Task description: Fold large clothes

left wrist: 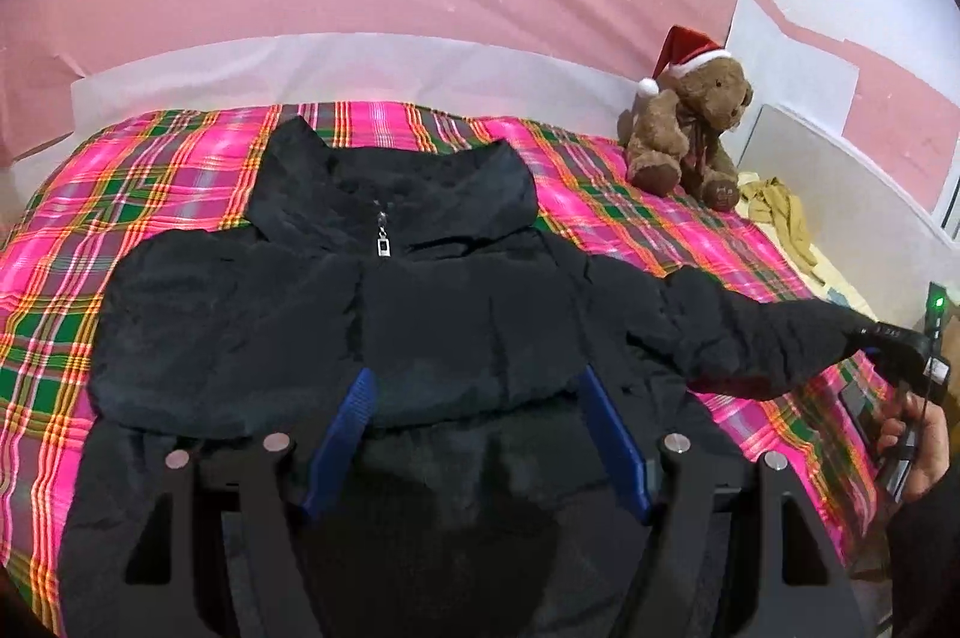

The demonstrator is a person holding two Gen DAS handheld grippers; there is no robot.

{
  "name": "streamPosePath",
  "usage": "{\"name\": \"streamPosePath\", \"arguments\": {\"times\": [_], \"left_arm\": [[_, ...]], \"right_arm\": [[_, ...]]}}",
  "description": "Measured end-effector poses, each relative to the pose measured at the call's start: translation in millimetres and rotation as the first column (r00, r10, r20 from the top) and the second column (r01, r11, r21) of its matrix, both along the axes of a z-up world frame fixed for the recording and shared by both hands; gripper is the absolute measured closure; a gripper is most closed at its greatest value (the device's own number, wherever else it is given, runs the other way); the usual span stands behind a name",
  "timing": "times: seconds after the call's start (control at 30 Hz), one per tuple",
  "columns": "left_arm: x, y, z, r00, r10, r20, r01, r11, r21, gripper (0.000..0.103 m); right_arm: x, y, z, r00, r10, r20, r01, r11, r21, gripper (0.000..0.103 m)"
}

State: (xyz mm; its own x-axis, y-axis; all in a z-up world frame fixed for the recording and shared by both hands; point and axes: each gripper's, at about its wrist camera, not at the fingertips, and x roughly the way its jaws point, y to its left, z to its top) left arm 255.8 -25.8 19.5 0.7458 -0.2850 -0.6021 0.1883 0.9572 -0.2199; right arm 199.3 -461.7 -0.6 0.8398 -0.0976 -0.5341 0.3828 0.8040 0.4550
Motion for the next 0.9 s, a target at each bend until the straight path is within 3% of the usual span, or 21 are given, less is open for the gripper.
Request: {"name": "streamPosePath", "arguments": {"times": [0.2, 0.43, 0.9], "left_arm": [[-28, 20, 22, 0.999, 0.016, 0.044, -0.015, 1.000, -0.024, 0.030], [-48, 48, 37, 0.996, 0.050, 0.078, -0.048, 0.999, -0.024, 0.030], [-61, 118, 30, 0.984, 0.162, 0.071, -0.159, 0.986, -0.046, 0.030]], "right_arm": [[-12, 66, 64, 0.994, 0.087, 0.074, -0.079, 0.992, -0.103, 0.094], [-13, 141, 108, 0.976, 0.198, 0.095, -0.175, 0.963, -0.207, 0.094], [39, 274, 117, 0.902, 0.429, 0.046, -0.396, 0.865, -0.307, 0.094]]}}
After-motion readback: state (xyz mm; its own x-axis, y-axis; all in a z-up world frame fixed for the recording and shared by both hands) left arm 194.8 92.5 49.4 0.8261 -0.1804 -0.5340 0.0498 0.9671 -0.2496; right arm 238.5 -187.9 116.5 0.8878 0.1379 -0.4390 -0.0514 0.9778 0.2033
